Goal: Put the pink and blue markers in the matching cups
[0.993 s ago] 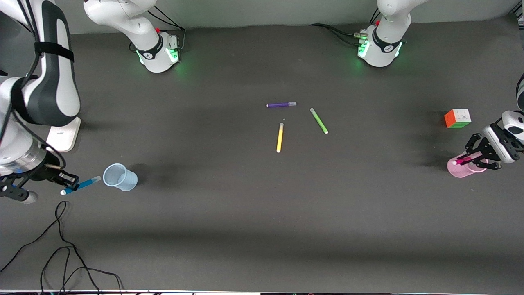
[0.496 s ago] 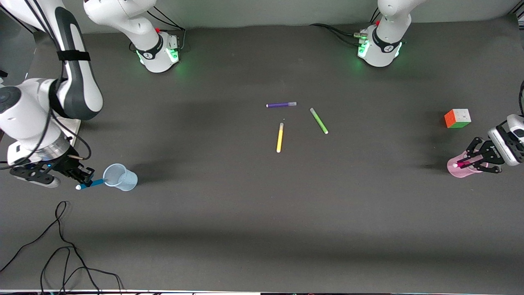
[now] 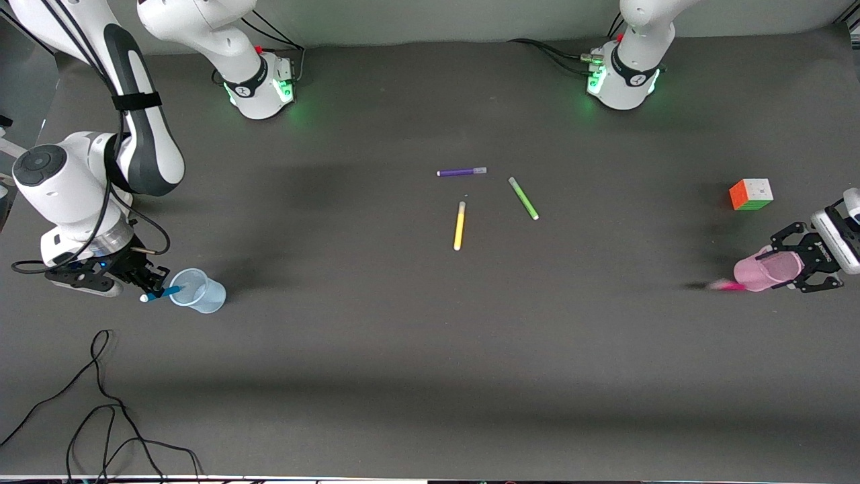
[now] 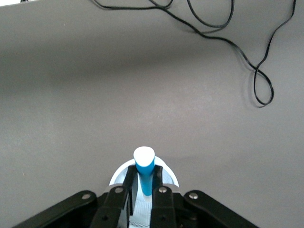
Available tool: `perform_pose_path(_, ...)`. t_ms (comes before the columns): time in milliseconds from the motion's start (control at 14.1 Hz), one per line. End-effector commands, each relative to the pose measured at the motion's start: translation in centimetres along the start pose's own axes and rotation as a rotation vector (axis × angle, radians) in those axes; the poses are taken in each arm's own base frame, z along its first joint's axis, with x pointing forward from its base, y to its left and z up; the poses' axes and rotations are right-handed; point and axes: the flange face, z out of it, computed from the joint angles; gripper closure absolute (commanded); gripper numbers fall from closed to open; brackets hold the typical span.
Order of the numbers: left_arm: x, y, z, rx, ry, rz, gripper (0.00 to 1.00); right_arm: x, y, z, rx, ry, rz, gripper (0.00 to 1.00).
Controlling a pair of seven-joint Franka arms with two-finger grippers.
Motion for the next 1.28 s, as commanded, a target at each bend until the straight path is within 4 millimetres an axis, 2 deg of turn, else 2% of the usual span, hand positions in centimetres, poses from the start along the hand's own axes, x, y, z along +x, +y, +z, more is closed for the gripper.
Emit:
perform_pose_path(0, -0.1, -0.3, -0.3, 0.002, 0.019, 0.018, 0.00, -0.7, -0.3, 0.9, -0.017, 0.000, -0.045, 1.00)
perform_pose_path(638, -0.2, -0.2, 0.0, -0.009, 0.026, 0.011, 0.00, -1.1, -0.9, 2.0, -0.041, -0.013, -0.084, 1.00)
perform_pose_path(780, 1.0, -0.6, 0.3, -0.020, 0.007, 0.021, 0.00, -1.1, -1.0, 2.1, -0.043, -0.014, -0.085, 1.00)
perform_pose_path(851, 2.3, -1.0, 1.0, -0.042, -0.022, 0.008, 0.00, -1.1, -1.0, 2.1, -0.044, -0.015, -0.088, 0.97)
perform_pose_path(922, 3.0, -1.1, 1.5, -0.058, -0.054, -0.038, 0.00, -1.1, -1.0, 2.2, -0.045, -0.016, -0.089, 0.81)
perform_pose_path(1063, 4.9, -1.7, 2.7, -0.071, -0.132, -0.098, 0.00, -1.1, -1.0, 2.2, -0.046, -0.016, -0.089, 0.59)
perform_pose_path(1205, 6.9, -2.0, 4.0, -0.069, -0.195, -0.142, 0.00, -1.0, -1.0, 2.2, -0.046, -0.015, -0.090, 0.52)
